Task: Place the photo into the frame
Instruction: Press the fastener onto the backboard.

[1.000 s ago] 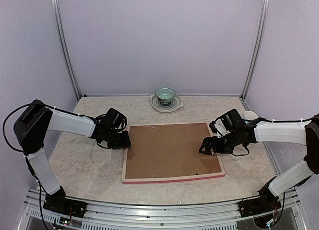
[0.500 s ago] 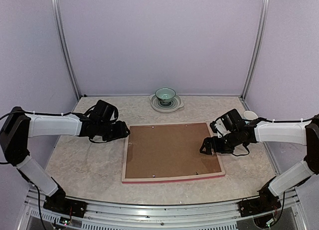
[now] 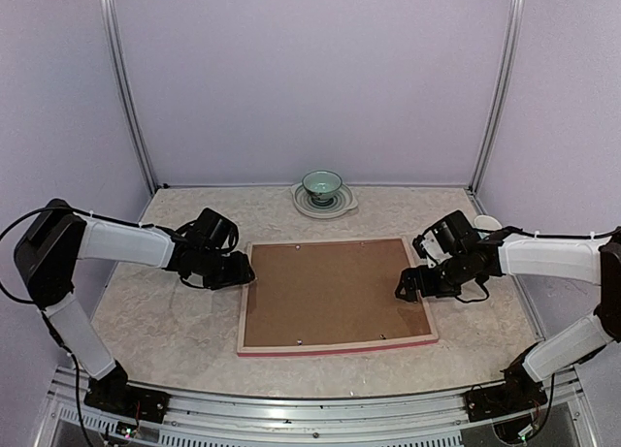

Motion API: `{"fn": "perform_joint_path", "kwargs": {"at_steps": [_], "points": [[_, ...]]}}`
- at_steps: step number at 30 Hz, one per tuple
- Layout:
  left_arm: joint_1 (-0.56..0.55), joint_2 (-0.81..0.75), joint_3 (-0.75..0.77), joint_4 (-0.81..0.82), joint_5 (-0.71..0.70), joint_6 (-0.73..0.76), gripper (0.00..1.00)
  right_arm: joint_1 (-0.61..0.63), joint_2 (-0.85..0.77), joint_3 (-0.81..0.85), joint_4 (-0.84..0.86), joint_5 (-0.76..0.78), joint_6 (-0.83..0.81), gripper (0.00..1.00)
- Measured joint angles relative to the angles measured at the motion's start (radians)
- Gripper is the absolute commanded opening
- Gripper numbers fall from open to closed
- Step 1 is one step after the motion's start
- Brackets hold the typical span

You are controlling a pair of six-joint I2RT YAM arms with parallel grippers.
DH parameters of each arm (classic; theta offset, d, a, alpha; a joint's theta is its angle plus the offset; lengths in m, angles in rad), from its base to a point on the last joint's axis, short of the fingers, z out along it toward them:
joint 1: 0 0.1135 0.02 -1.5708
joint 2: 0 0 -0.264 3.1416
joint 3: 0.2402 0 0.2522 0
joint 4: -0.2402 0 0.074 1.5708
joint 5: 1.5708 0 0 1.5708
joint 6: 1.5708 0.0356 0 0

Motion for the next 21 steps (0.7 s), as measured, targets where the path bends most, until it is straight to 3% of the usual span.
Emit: {"fn": "perform_joint_path", "kwargs": {"at_steps": [11,21], "points": [[-0.005,0.000,-0.036,0.014,0.029,0.000,0.59,-0.006,0.006,0.054,-0.121,0.099,-0.087,0.91],[-0.013,0.000,-0.058,0.051,0.042,-0.003,0.59,-0.011,0.104,0.063,-0.121,0.140,-0.112,0.80]]}}
